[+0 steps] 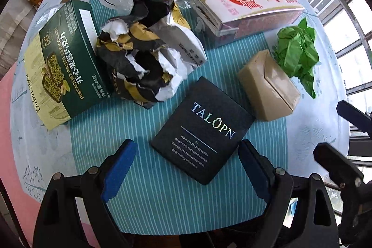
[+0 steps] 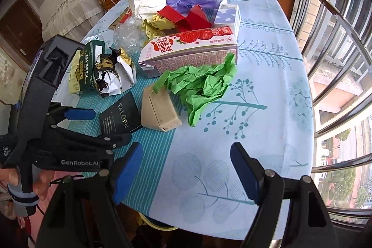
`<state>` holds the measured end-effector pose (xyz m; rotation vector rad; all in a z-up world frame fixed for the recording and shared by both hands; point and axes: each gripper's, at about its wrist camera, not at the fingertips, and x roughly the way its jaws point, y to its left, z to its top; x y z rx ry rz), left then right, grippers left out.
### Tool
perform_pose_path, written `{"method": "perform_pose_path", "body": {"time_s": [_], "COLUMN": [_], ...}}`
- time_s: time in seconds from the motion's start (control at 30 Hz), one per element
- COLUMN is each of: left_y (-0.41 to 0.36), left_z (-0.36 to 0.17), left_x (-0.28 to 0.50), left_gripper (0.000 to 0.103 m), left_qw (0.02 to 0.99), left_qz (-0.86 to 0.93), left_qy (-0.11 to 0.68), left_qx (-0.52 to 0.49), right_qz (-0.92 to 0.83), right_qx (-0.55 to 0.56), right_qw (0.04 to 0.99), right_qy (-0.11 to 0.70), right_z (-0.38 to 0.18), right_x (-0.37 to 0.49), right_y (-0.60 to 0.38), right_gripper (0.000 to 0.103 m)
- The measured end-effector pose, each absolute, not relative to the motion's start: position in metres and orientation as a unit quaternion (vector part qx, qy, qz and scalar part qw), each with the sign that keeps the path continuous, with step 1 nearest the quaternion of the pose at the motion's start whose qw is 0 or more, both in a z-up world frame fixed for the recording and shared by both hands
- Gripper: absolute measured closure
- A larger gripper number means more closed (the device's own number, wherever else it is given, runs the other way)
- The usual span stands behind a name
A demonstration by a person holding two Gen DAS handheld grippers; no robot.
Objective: Collect trash
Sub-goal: 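Grasp the black TALOPN card with the left tool while the right tool grasps the beige paper box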
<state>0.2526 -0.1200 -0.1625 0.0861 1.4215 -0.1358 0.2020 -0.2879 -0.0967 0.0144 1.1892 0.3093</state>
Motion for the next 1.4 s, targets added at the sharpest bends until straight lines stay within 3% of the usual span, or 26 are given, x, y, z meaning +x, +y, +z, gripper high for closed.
{"method": "perform_pose_path", "body": {"time_s": [0.17, 0.23, 0.33, 0.97, 1.07, 1.13, 1.4], "left_y": [-0.125, -0.113, -0.112, -0.047, -0.035, -0.030, -0.036], "left_z": [-0.167, -0.156, -0.150, -0.132, -0.126, -0.122, -0.094], "left_x": [0.254, 0.258, 0.257, 0.191, 0.175, 0.166, 0.126], "left_gripper": [0.017, 0.035, 0.040, 0.048, 0.048, 0.048, 0.048], "left_qw": [0.755, 0.758, 0.758, 0.777, 0.776, 0.777, 0.789], "left_qz": [-0.059, -0.066, -0.064, -0.020, -0.020, -0.018, -0.013], "left_qy": [0.652, 0.647, 0.647, 0.624, 0.622, 0.620, 0.601], "left_qx": [0.049, 0.050, 0.044, -0.077, -0.101, -0.112, -0.129], "right_qz": [0.160, 0.166, 0.177, 0.208, 0.210, 0.218, 0.234], "right_qx": [0.001, 0.000, -0.007, -0.116, -0.140, -0.150, -0.123], "right_qw": [0.812, 0.810, 0.807, 0.799, 0.802, 0.804, 0.802], "right_qy": [0.562, 0.563, 0.563, 0.553, 0.541, 0.533, 0.536], "right_z": [-0.102, -0.104, -0.106, -0.131, -0.132, -0.130, -0.120], "right_x": [0.204, 0.206, 0.208, 0.226, 0.223, 0.217, 0.184], "right_y": [-0.282, -0.279, -0.271, -0.225, -0.217, -0.211, -0.207], "right_gripper": [0.025, 0.025, 0.025, 0.025, 0.041, 0.066, 0.068]}}
